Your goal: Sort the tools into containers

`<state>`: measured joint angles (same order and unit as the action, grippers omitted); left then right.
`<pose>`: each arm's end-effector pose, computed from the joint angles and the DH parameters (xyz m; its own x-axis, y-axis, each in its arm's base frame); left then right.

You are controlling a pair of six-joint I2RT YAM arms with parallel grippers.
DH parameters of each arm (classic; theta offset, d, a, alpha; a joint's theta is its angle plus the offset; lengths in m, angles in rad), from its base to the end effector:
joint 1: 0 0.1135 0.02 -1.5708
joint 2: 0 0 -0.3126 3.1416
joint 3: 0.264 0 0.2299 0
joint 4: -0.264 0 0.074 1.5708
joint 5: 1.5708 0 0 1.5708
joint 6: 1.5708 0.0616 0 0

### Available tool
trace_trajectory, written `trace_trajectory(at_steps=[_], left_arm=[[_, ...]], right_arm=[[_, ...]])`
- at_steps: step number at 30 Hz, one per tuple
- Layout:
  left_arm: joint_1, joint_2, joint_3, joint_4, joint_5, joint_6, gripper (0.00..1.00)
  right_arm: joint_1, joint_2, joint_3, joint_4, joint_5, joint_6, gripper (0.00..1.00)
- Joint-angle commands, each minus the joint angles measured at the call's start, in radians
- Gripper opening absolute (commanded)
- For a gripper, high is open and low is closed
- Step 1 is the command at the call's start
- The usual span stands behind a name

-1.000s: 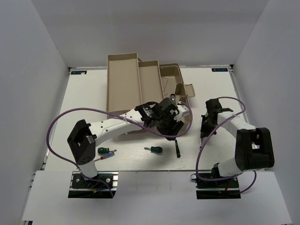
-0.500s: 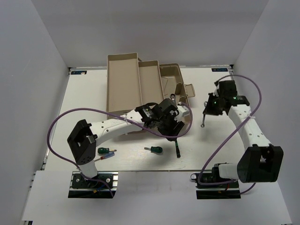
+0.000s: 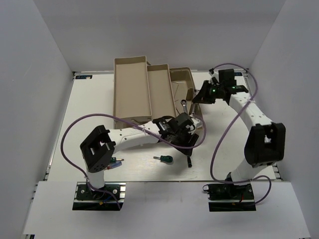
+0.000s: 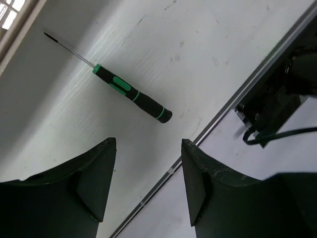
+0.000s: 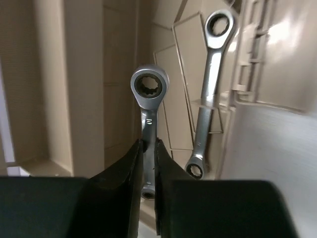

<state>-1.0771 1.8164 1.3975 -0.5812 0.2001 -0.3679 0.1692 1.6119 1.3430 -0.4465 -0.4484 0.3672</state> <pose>0.1768 -0.3543 0.2682 -0.7008 0.5584 -0.4439 0.7093 0.6116 -0.3504 0.3509 0.0870 0.3398 -0.7737 0.1960 -0.6024 -0.2106 0.8173 0.5364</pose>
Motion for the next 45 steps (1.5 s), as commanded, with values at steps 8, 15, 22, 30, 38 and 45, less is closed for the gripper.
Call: trace_trajectory(at_steps=[8,15,22,30,38,45], left_arm=[[-0.098,0.154,0.193,-0.113,-0.27,-0.394,0.64],[-0.144,0.28,0.262,-0.282,-0.386,-0.551,0.6],[-0.164,0.271,0.232,-0.318,-0.459,-0.625,0.59],[-0.173,0.343,0.204,-0.26,-0.429,-0.612,0.34],[-0.208,0.232,0.195,-0.142,-0.384,-0.421,0.11],[-0.205,-0.064,0.12,-0.058,-0.378,-0.315,0.0]], right_arm=[[0.024,0.053,0.067,0.135,-0.07,-0.016,0.75],[-0.022,-0.081,0.004,0.114,-0.036,-0.037,0.73],[-0.102,-0.158,-0.091,0.086,-0.053,-0.03,0.73],[-0.152,-0.208,-0.093,0.034,-0.075,-0.045,0.72],[-0.198,-0.306,-0.077,-0.089,-0.116,-0.163,0.5],[-0.246,-0.443,-0.113,-0.19,-0.096,-0.31,0.0]])
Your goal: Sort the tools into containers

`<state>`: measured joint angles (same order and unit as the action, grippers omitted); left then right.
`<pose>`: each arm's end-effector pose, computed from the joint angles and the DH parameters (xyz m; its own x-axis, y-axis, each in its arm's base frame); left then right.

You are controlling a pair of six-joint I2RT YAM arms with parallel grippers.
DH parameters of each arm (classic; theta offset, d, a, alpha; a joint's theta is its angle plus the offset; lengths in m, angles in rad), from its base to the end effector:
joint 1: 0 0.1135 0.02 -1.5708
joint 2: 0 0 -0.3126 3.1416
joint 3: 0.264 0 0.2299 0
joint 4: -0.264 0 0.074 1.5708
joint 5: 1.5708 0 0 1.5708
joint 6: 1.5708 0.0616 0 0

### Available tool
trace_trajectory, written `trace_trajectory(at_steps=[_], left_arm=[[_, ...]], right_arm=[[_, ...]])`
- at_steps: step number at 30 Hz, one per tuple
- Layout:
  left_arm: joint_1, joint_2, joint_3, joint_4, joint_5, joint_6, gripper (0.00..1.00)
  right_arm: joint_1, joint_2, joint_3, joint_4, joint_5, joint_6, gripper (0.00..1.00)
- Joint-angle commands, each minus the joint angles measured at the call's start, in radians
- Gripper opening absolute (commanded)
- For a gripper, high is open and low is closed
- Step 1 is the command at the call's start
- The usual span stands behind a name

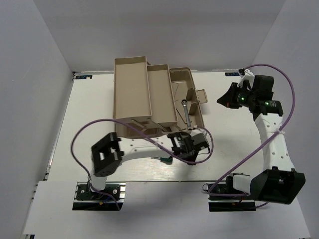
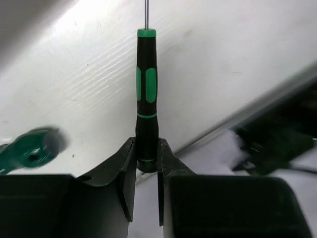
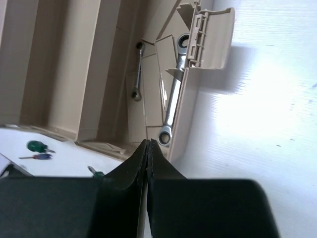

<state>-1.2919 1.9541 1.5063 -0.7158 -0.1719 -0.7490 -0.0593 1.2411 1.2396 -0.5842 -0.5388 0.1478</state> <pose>0.1247 -0.3973 0.2377 -0.8174 0.4175 -0.3970 0.5079 0.8474 -0.1546 0.2480 0.0169 0.3988 -0.6012 0.1623 -0.7825 -0.2906 0.8677 0.4033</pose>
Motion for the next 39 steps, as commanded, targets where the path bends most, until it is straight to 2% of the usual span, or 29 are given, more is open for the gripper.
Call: trace_trajectory(at_steps=[1,2,3,4,6,9,14,17,18,20,21,24,25,31,35,37,38,39], left_arm=[[0.02,-0.23,0.011,0.066,-0.053,0.066,0.0],[0.02,-0.253,0.025,0.055,-0.079,0.066,0.0],[0.041,-0.289,0.035,0.026,-0.14,0.079,0.0],[0.052,-0.302,0.055,0.015,-0.162,0.097,0.0],[0.097,-0.322,0.074,-0.007,-0.224,0.115,0.0],[0.175,-0.334,0.104,-0.007,-0.264,0.145,0.01],[0.299,-0.275,0.209,-0.03,-0.288,0.198,0.07],[0.365,-0.204,0.291,-0.088,-0.299,0.22,0.14],[0.377,-0.187,0.334,-0.106,-0.299,0.22,0.2],[0.411,-0.147,0.364,-0.148,-0.299,0.22,0.23],[0.42,-0.147,0.373,-0.148,-0.299,0.229,0.32],[0.454,-0.138,0.373,-0.16,-0.285,0.229,0.45],[0.454,-0.138,0.373,-0.16,-0.272,0.238,0.54],[0.496,-0.129,0.406,-0.16,-0.241,0.261,0.61],[0.496,-0.141,0.456,-0.16,-0.197,0.293,0.61],[0.476,-0.17,0.474,-0.148,-0.187,0.312,0.55],[0.476,-0.19,0.474,-0.139,-0.178,0.338,0.36],[0.467,-0.246,0.457,-0.139,-0.178,0.338,0.23]], right_arm=[[-0.02,-0.077,-0.011,-0.078,0.008,-0.109,0.0],[-0.027,-0.081,-0.015,-0.092,0.028,-0.119,0.0],[-0.031,-0.091,-0.014,-0.118,0.039,-0.125,0.23],[-0.034,-0.094,-0.015,-0.141,0.074,-0.134,0.35],[-0.056,-0.104,-0.023,-0.172,0.082,-0.171,0.5],[-0.07,-0.13,-0.072,-0.209,0.028,-0.252,0.53],[-0.065,-0.15,-0.121,-0.281,-0.212,-0.459,0.56],[-0.051,-0.141,-0.147,-0.313,-0.283,-0.557,0.56],[-0.042,-0.14,-0.155,-0.324,-0.312,-0.573,0.56],[-0.028,-0.129,-0.155,-0.341,-0.319,-0.623,0.58],[-0.024,-0.12,-0.152,-0.359,-0.326,-0.636,0.58],[0.009,-0.103,-0.149,-0.388,-0.329,-0.68,0.62],[0.035,-0.1,-0.147,-0.402,-0.331,-0.712,0.64],[0.15,-0.12,-0.169,-0.398,-0.31,-0.775,0.65],[0.22,-0.132,-0.184,-0.4,-0.305,-0.817,0.65],[0.24,-0.144,-0.196,-0.404,-0.309,-0.847,0.63],[0.281,-0.147,-0.225,-0.398,-0.306,-0.853,0.63],[0.295,-0.164,-0.236,-0.39,-0.3,-0.86,0.58]])
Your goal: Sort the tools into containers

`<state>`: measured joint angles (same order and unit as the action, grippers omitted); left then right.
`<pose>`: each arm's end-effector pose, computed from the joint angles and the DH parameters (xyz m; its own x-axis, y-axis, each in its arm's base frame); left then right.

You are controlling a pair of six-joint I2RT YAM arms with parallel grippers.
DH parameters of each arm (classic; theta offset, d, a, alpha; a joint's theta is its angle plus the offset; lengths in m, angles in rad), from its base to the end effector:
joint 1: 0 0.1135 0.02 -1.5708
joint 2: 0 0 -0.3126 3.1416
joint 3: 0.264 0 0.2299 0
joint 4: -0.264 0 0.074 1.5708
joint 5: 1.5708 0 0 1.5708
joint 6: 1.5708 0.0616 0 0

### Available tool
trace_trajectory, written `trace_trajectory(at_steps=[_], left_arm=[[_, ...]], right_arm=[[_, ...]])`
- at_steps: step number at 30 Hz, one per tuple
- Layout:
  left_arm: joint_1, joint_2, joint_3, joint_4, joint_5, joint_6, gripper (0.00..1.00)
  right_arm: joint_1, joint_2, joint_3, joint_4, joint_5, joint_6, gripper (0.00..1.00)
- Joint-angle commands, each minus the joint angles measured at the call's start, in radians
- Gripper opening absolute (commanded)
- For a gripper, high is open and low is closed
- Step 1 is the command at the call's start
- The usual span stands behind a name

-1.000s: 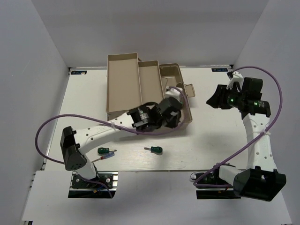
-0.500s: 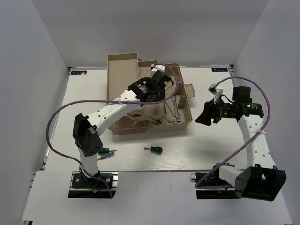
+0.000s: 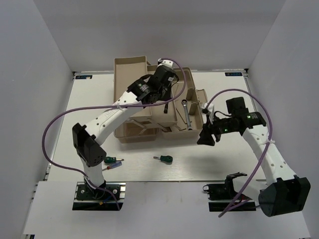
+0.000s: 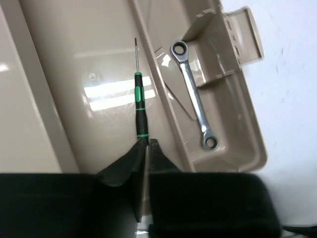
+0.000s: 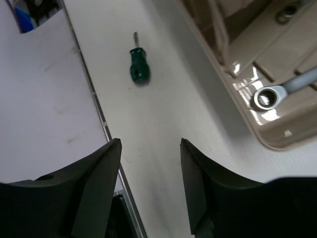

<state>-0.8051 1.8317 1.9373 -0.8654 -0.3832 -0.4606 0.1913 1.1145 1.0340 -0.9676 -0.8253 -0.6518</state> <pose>0.3008 -0.2797 0.4082 -0.6413 0.0722 -0.7639 0.2185 0.9715 -0.0916 0.1545 0.0760 0.3357 -0.3796 -0.4926 -0.7831 -0.9048 0.3741 0.2033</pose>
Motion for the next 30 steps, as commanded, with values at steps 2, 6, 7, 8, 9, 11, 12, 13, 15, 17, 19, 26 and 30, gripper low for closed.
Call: trace_trajectory(at_steps=[2,6,7,8,9,11,12,13,15,17,19,26,30], left_arm=[[-0.02,-0.201,-0.03,0.011,0.043,0.05,0.02],[-0.02,-0.454,-0.179,-0.047,-0.017,-0.022,0.02],[-0.02,-0.554,-0.243,-0.091,-0.038,-0.045,0.04],[-0.02,-0.599,-0.273,-0.125,-0.048,-0.073,0.05],[-0.02,-0.638,-0.3,-0.162,-0.057,-0.14,0.1],[-0.02,-0.734,-0.386,-0.295,-0.069,-0.228,0.17],[-0.02,-0.764,-0.42,-0.34,-0.069,-0.333,0.21],[-0.02,-0.796,-0.498,-0.407,-0.069,-0.383,0.23],[-0.02,-0.897,-0.582,-0.443,-0.039,-0.502,0.25],[-0.02,-0.954,-0.694,-0.486,-0.013,-0.567,0.3],[-0.02,-1.001,-0.767,-0.509,0.026,-0.607,0.32],[-0.02,-1.011,-0.85,-0.515,0.081,-0.541,0.45],[-0.011,-1.065,-0.729,-0.48,-0.006,-0.509,0.55]], right_arm=[[0.104,-0.047,-0.086,0.035,0.015,-0.068,0.54],[0.2,-0.091,-0.169,0.085,0.066,-0.114,0.46],[0.227,-0.103,-0.172,0.111,0.081,-0.112,0.44],[0.24,-0.104,-0.183,0.125,0.09,-0.115,0.44],[0.278,-0.104,-0.19,0.141,0.106,-0.112,0.44],[0.304,-0.091,-0.186,0.15,0.117,-0.105,0.44],[0.336,-0.088,-0.18,0.164,0.132,-0.1,0.44],[0.345,-0.073,-0.177,0.168,0.137,-0.095,0.44],[0.371,-0.058,-0.164,0.181,0.161,-0.094,0.44],[0.388,-0.042,-0.147,0.182,0.172,-0.097,0.44],[0.405,-0.032,-0.126,0.185,0.183,-0.095,0.46],[0.448,0.01,-0.103,0.193,0.141,-0.129,0.5],[0.558,0.082,-0.1,0.337,0.139,-0.129,0.52]])
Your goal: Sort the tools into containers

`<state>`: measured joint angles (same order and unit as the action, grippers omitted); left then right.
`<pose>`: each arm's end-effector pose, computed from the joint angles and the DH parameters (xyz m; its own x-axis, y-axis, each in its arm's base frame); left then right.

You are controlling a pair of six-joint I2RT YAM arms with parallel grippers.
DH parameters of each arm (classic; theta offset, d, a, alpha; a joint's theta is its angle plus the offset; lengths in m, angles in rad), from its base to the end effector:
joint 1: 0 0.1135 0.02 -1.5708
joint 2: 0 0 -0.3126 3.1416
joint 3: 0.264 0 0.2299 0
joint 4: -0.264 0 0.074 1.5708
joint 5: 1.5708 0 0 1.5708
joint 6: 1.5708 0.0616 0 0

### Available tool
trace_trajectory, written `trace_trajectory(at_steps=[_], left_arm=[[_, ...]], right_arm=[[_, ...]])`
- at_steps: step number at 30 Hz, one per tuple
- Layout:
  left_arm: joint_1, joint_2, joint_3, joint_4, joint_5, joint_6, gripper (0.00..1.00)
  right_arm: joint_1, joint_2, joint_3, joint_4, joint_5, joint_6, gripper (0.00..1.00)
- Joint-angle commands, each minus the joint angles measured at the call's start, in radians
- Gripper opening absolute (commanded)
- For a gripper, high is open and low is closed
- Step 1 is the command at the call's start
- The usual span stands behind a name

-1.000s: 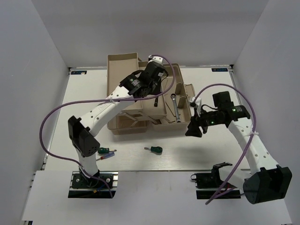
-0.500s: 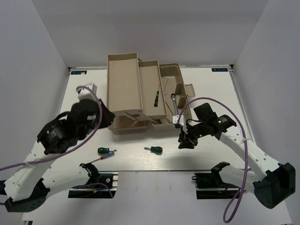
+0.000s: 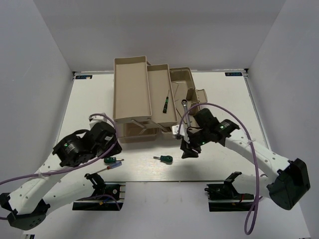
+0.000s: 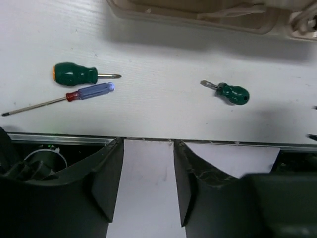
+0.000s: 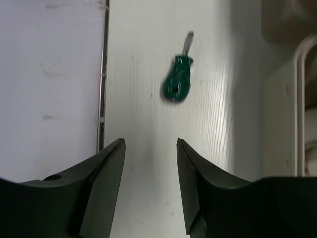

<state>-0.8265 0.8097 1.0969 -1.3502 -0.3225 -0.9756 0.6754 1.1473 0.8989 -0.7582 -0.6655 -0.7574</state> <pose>0.0581 -0.0343 0.3445 -0.8231 -0.2655 -0.5020 -0.1575 0.9560 -0.2474 0.1221 0.1465 0.2986 0.0357 -0.6638 -0.7470 -0.9977 -0.0669 0.0117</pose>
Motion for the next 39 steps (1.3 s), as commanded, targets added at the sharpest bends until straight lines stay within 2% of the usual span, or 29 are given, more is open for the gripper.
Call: trace_trajectory(at_steps=[1,5,6,9,10,14,19,25,39], left_arm=[[0.01,-0.043,0.15,-0.007,-0.091,0.006,0.57],[0.021,0.035,0.361,-0.036,-0.176,0.08,0.63],[0.021,0.048,0.388,-0.015,-0.187,0.096,0.68],[0.021,0.071,0.484,0.038,-0.207,0.155,0.7],[0.021,0.071,0.51,0.048,-0.219,0.164,0.8],[0.021,0.071,0.612,0.095,-0.228,0.221,0.82],[0.021,0.092,0.675,0.082,-0.219,0.262,0.82],[0.021,0.102,0.727,0.059,-0.228,0.272,0.83],[0.021,0.08,0.707,0.019,-0.228,0.253,0.83]], right_arm=[[0.099,0.064,0.035,0.152,-0.004,-0.02,0.54],[0.273,0.175,0.073,0.341,0.104,0.016,0.55],[0.292,0.243,0.087,0.374,0.116,0.021,0.58],[0.369,0.375,0.182,0.444,0.159,0.11,0.58],[0.389,0.405,0.228,0.447,0.167,0.15,0.58],[0.46,0.552,0.31,0.539,0.202,0.217,0.58],[0.565,0.725,0.434,0.585,0.268,0.237,0.55],[0.627,0.81,0.521,0.628,0.325,0.247,0.55],[0.655,0.943,0.618,0.637,0.438,0.221,0.54]])
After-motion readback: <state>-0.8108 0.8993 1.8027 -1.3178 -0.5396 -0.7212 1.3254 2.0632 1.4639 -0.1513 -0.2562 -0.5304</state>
